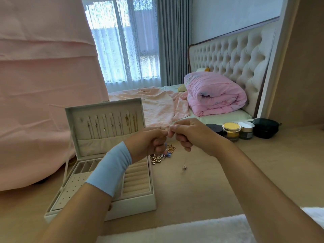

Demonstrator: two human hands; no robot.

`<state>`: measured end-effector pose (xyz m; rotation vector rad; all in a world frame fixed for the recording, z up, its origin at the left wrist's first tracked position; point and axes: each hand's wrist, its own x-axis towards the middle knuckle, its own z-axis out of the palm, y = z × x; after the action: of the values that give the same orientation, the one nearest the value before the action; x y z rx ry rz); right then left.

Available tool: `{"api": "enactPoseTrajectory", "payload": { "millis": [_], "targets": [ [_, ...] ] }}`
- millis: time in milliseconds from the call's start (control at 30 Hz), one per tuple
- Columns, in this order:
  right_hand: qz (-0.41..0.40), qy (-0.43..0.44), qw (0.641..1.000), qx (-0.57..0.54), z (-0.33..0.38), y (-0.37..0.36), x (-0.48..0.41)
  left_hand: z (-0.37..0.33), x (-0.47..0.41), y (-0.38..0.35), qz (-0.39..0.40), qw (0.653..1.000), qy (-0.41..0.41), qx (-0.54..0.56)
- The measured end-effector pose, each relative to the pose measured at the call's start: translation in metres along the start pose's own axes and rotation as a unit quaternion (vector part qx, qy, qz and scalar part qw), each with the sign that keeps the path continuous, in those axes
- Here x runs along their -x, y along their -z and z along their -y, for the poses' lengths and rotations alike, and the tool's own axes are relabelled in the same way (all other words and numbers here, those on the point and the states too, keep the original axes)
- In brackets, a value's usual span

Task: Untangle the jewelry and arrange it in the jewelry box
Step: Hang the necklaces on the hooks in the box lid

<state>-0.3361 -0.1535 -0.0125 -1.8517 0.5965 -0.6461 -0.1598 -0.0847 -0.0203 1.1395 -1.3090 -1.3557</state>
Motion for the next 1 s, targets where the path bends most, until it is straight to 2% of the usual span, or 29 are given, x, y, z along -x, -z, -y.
{"api": "enactPoseTrajectory", "payload": {
  "millis": [100,233,300,467,600,700,800,1000],
  "targets": [
    [0.001,-0.001,1.000,-0.025,0.005,-0.011,-0.001,-0.008,0.018,0.014,0.010,0.999,0.008,-0.049],
    [0.003,0.013,1.000,-0.006,0.009,-0.029,-0.001,-0.019,0.040,0.035,-0.020,0.977,0.020,-0.211],
    [0.001,0.017,1.000,0.007,0.011,-0.038,-0.001,-0.024,0.049,0.046,-0.031,0.970,0.017,-0.242],
    [0.000,0.024,1.000,0.015,0.018,-0.056,-0.005,-0.033,0.068,0.067,-0.043,0.984,-0.045,-0.169],
    [0.006,0.060,0.998,0.015,0.039,-0.069,-0.014,-0.039,0.079,0.084,-0.057,0.984,-0.086,-0.145],
    [-0.022,0.085,0.996,0.025,0.053,-0.083,-0.028,-0.042,0.091,0.096,-0.116,0.977,-0.102,-0.150],
    [-0.060,0.109,0.991,0.046,0.064,-0.098,-0.048,-0.048,0.103,0.108,-0.209,0.952,-0.122,-0.187],
    [-0.111,0.143,0.979,0.098,0.072,-0.139,-0.093,-0.044,0.117,0.143,-0.386,0.870,-0.172,-0.254]
  ]
}}
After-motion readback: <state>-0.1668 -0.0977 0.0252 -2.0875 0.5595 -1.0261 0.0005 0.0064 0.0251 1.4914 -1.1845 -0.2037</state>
